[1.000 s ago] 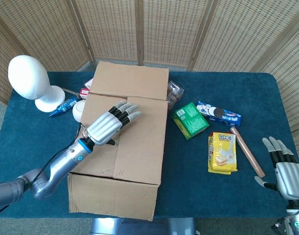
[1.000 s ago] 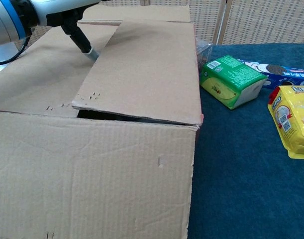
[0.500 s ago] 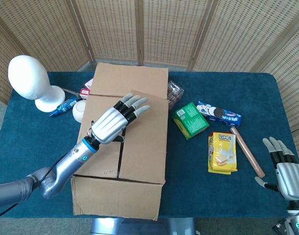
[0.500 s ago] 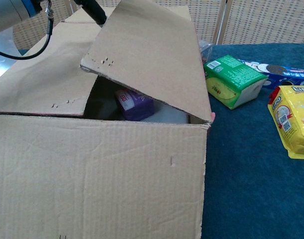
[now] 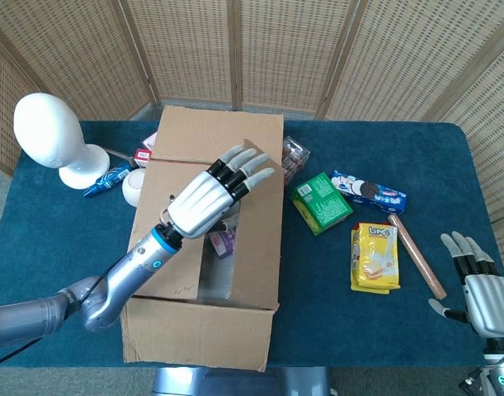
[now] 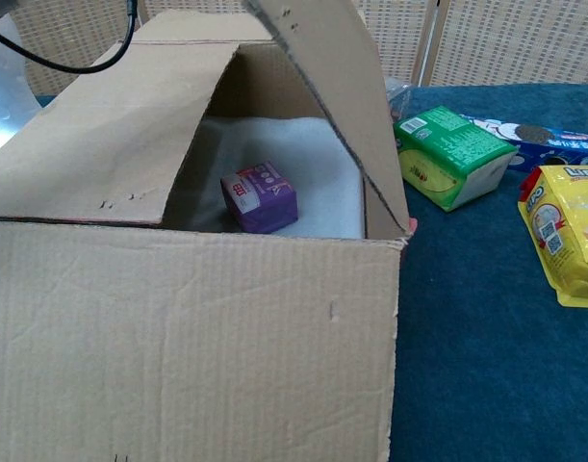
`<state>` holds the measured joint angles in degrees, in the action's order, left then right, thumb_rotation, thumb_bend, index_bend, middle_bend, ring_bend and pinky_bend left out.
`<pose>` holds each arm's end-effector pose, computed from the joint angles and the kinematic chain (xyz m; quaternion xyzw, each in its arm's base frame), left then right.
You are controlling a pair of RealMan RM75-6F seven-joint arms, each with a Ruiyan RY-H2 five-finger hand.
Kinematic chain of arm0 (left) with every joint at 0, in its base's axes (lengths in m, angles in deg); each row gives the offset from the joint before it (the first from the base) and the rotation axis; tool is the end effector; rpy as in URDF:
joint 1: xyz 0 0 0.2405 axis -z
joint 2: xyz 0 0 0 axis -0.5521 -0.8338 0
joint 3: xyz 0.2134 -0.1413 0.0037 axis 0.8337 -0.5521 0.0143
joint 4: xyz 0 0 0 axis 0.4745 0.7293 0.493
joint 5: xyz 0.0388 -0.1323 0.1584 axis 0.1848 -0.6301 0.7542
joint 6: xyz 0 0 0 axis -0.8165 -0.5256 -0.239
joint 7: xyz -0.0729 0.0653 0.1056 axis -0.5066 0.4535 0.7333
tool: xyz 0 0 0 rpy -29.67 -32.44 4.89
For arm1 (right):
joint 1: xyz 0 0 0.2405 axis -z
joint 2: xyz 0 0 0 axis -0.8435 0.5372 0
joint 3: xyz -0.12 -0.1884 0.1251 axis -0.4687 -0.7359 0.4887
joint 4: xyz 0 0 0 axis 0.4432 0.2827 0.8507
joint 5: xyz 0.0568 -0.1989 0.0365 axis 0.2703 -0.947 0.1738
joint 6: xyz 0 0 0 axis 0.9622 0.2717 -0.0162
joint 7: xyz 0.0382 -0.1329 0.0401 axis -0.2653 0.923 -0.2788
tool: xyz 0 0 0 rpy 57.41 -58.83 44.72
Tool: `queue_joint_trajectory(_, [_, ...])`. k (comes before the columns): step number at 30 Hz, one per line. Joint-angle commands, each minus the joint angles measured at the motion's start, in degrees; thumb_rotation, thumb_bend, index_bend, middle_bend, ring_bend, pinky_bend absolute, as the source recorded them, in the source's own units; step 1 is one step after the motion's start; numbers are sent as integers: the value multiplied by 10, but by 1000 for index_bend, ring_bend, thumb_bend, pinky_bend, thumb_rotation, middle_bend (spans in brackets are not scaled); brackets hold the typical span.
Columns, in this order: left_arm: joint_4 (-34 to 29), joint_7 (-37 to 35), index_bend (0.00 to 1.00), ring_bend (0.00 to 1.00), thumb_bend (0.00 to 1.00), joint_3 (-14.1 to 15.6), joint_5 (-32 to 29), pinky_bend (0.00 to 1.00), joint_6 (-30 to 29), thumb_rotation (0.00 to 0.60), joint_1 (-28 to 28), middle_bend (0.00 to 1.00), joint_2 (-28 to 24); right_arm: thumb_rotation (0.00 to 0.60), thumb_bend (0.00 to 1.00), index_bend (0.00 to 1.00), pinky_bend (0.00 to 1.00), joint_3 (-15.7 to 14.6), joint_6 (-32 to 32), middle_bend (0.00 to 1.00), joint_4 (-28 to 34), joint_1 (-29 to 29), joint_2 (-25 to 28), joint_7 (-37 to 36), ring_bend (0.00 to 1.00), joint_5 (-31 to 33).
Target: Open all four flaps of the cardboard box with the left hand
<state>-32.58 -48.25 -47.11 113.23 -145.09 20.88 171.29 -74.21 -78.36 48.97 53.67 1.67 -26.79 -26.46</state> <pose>0.0017 0.3513 0.0590 -0.7321 -0.1579 -0.5881 0.3054 -0.2982 -0.1748 0.1752 0.5954 -0.3970 0.3939 0.5768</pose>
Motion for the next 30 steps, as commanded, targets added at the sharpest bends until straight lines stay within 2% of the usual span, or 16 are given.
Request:
queue_joint_trajectory(1, [-1, 27, 0, 0, 290, -17, -11, 59, 5, 600, 18, 0, 15, 600, 0, 0, 162, 0, 1, 0, 0, 0, 0, 0, 0, 0])
queue_joint_trajectory(8, [15, 74, 0, 0, 290, -59, -41, 64, 10, 600, 68, 0, 69, 600, 0, 0, 161, 0, 4, 0, 0, -1, 2, -3, 0, 4])
queue_joint_trajectory(13, [29, 103, 0, 0, 290, -68, -61, 67, 12, 600, 92, 0, 104, 600, 0, 0, 161, 1, 5, 0, -1, -1, 4, -8, 1, 6])
queue_joint_trajectory(24, [69, 126, 0, 0, 290, -40, -91, 71, 22, 600, 108, 0, 165, 600, 0, 0, 162, 0, 7, 0, -1, -2, 9, -19, 3, 6])
queue_joint_trajectory(30, [78, 125, 0, 0, 289, -28, -94, 72, 27, 600, 106, 0, 170, 600, 0, 0, 162, -1, 11, 0, -2, -3, 9, -20, 3, 7])
